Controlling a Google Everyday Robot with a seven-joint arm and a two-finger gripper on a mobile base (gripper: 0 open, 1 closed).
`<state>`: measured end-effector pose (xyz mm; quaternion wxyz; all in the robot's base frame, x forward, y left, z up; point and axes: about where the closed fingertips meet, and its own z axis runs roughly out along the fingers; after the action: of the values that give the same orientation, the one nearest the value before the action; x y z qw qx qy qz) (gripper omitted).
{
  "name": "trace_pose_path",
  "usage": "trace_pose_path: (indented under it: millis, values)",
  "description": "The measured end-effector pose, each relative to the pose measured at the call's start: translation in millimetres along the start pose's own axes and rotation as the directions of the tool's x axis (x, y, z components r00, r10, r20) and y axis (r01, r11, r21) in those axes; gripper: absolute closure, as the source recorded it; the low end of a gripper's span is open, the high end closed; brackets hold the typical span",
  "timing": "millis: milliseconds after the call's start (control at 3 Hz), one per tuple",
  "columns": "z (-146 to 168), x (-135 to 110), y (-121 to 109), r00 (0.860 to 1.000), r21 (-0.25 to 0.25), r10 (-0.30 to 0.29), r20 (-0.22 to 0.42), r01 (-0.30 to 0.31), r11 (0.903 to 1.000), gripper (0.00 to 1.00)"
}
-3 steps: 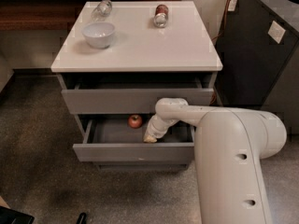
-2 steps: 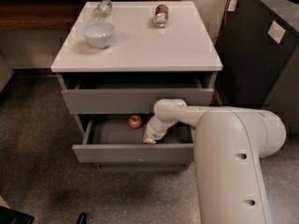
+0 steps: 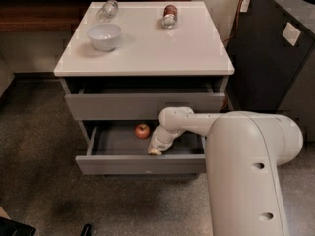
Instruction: Pick apple from middle drawer and place on counter
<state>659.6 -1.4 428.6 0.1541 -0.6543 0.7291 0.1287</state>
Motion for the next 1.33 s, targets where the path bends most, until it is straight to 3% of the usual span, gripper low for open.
trace_pose_path:
  millis: [1333]
  values:
    - [1,-9,27,1.000,-0.030,-0.011,0.009,0.012,0.9995,1.00]
